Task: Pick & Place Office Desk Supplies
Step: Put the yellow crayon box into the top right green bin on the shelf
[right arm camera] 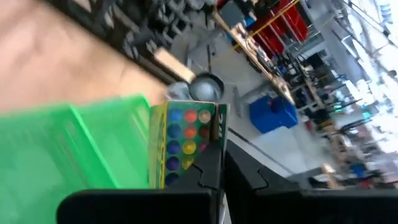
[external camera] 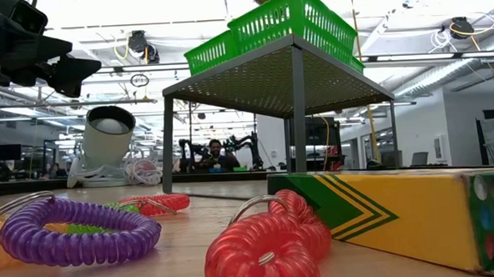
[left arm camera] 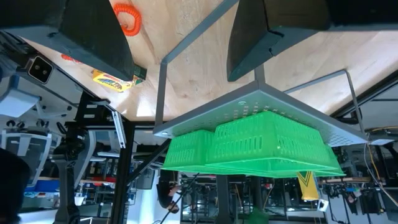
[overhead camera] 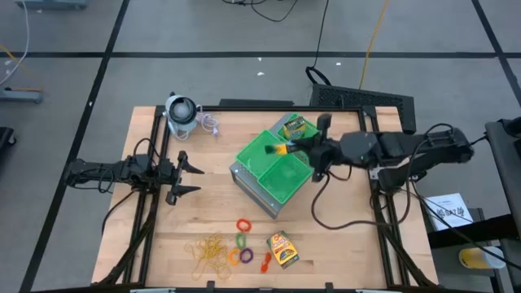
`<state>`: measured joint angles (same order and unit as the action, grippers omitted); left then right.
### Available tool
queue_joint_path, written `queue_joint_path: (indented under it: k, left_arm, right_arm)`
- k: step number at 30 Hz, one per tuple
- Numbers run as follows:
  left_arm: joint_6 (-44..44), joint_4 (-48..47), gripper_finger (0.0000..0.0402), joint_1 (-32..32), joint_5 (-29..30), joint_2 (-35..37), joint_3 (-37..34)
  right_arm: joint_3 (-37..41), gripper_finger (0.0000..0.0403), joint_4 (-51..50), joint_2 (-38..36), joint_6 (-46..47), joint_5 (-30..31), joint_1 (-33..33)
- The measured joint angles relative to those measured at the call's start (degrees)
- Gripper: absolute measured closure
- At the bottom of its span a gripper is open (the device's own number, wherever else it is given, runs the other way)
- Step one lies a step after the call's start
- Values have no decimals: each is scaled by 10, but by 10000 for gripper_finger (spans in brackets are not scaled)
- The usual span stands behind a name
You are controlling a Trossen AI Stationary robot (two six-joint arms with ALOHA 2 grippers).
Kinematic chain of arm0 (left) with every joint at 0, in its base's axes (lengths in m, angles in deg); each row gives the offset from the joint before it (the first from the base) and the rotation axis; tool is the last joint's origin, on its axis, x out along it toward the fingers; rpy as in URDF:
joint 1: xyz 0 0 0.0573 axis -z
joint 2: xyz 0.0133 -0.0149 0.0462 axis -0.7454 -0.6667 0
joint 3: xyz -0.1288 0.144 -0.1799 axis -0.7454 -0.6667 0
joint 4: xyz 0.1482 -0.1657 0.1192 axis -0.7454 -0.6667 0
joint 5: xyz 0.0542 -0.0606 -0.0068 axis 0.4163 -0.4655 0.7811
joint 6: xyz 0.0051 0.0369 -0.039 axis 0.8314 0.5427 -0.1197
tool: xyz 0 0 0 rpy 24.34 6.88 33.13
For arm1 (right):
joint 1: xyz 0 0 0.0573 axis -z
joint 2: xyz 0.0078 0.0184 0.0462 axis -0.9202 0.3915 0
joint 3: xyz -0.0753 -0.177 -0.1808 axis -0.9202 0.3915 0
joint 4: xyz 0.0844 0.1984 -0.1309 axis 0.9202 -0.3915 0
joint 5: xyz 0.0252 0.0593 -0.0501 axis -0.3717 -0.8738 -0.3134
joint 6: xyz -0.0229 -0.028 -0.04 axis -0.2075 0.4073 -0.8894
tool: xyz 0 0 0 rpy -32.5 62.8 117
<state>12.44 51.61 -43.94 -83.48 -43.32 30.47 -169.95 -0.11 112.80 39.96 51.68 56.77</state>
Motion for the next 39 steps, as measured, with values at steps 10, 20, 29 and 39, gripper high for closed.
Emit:
queue_joint_path:
  k: [10, 20, 29, 39]
  left_arm:
    - [0, 0, 137, 0, 0, 0, 0]
    - [0, 0, 137, 0, 0, 0, 0]
    - [0, 0, 137, 0, 0, 0, 0]
    - [0, 0, 137, 0, 0, 0, 0]
  right_arm:
    - [0, 403, -119, -28, -118, -134, 107]
    - [0, 403, -128, -29, -175, -135, 174]
    - [0, 403, -170, -28, -158, -175, 210]
    - [1, 403, -230, -28, -138, -180, 219]
